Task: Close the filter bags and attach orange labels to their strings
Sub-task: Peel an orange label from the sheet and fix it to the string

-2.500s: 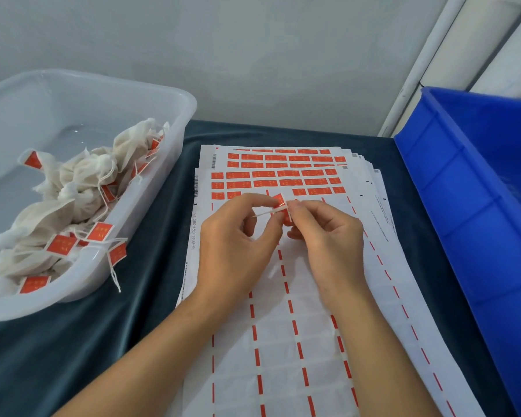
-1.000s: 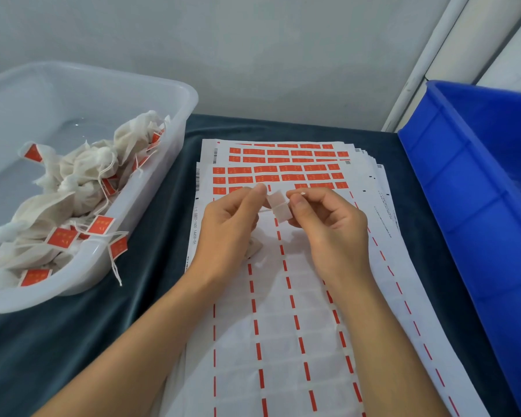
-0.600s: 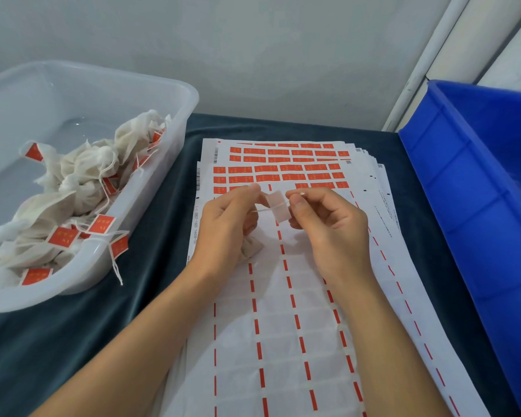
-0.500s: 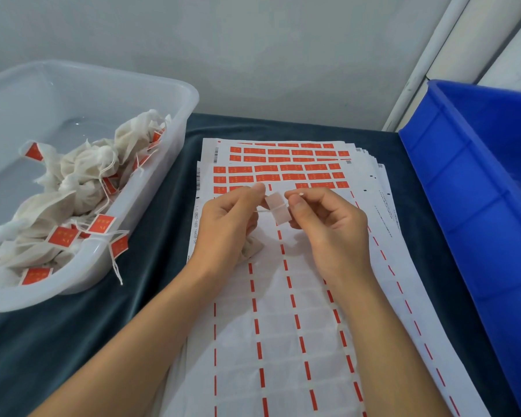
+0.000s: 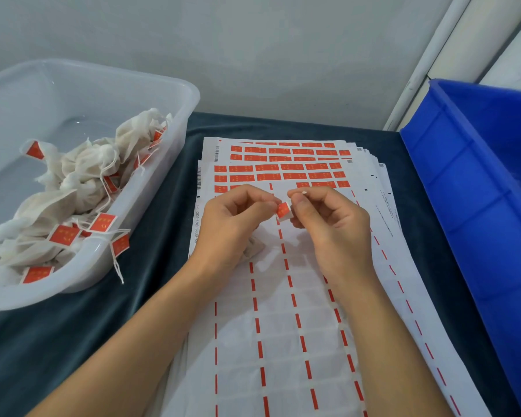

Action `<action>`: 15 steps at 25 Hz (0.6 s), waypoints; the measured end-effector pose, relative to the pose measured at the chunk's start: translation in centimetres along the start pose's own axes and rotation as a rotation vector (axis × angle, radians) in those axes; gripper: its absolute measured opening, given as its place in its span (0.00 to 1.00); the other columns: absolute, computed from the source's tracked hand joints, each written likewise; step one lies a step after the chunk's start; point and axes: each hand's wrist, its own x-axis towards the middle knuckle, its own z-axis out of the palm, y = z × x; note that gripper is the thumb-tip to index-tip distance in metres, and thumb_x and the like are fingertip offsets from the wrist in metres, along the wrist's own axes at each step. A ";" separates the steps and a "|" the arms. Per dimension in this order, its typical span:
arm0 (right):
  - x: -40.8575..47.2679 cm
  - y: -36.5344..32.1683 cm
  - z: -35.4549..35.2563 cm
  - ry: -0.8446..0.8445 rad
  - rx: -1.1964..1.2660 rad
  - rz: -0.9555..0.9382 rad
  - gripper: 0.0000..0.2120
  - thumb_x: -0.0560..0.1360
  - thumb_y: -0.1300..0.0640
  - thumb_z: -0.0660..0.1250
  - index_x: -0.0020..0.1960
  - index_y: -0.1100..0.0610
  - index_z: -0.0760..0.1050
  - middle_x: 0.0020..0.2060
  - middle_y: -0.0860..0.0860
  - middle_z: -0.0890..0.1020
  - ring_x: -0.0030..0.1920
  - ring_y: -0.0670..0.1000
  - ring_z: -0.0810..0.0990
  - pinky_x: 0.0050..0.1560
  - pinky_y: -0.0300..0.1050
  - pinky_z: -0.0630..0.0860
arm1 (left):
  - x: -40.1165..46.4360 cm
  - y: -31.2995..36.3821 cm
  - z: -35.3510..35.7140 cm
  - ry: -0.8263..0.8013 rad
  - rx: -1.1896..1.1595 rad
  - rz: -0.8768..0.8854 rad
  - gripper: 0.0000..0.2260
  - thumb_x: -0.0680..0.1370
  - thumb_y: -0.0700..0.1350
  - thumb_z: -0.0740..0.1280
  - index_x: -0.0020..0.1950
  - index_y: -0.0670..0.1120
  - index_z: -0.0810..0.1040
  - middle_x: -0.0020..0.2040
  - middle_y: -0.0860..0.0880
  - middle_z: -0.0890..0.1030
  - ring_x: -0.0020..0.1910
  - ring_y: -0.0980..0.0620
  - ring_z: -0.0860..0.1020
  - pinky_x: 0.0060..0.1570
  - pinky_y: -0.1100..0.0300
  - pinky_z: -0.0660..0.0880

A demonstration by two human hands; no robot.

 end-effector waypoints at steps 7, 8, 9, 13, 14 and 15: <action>0.1 0.1 0.0 0.002 0.010 0.023 0.04 0.80 0.50 0.71 0.50 0.43 0.84 0.45 0.40 0.87 0.49 0.44 0.86 0.45 0.30 0.80 | 0.0 -0.1 0.1 0.021 0.064 -0.024 0.09 0.77 0.38 0.74 0.44 0.52 0.86 0.40 0.34 0.77 0.32 0.46 0.71 0.32 0.63 0.73; 0.1 0.1 -0.1 0.001 0.010 0.026 0.04 0.80 0.50 0.71 0.50 0.43 0.84 0.44 0.40 0.87 0.49 0.44 0.86 0.44 0.31 0.80 | 0.0 0.0 0.1 0.020 0.072 -0.023 0.09 0.78 0.38 0.74 0.45 0.52 0.86 0.40 0.35 0.78 0.31 0.45 0.72 0.32 0.62 0.74; 0.1 0.1 -0.1 -0.001 0.010 0.027 0.04 0.80 0.50 0.71 0.50 0.43 0.84 0.44 0.40 0.87 0.48 0.44 0.86 0.44 0.31 0.80 | -0.1 0.0 0.1 0.020 0.078 -0.019 0.08 0.78 0.38 0.73 0.45 0.52 0.86 0.41 0.37 0.80 0.32 0.45 0.74 0.34 0.62 0.75; 0.2 0.1 -0.1 -0.008 -0.010 0.019 0.03 0.80 0.50 0.71 0.50 0.43 0.84 0.45 0.39 0.86 0.49 0.44 0.85 0.45 0.31 0.80 | -0.1 0.1 0.0 -0.010 0.002 -0.027 0.11 0.80 0.44 0.66 0.41 0.52 0.86 0.39 0.51 0.83 0.37 0.57 0.77 0.39 0.65 0.75; 0.2 0.2 -0.1 -0.009 -0.018 0.016 0.03 0.80 0.50 0.71 0.50 0.43 0.84 0.45 0.38 0.86 0.49 0.44 0.85 0.45 0.31 0.80 | 0.0 0.2 -0.1 -0.002 -0.024 -0.055 0.13 0.81 0.46 0.65 0.39 0.53 0.86 0.34 0.52 0.79 0.35 0.58 0.75 0.38 0.65 0.74; 0.1 0.2 -0.1 -0.011 -0.024 0.013 0.03 0.80 0.49 0.72 0.50 0.43 0.83 0.45 0.38 0.86 0.49 0.43 0.85 0.46 0.30 0.80 | 0.0 0.2 0.0 0.016 -0.031 -0.088 0.16 0.83 0.49 0.64 0.38 0.54 0.85 0.32 0.53 0.75 0.32 0.58 0.72 0.36 0.66 0.73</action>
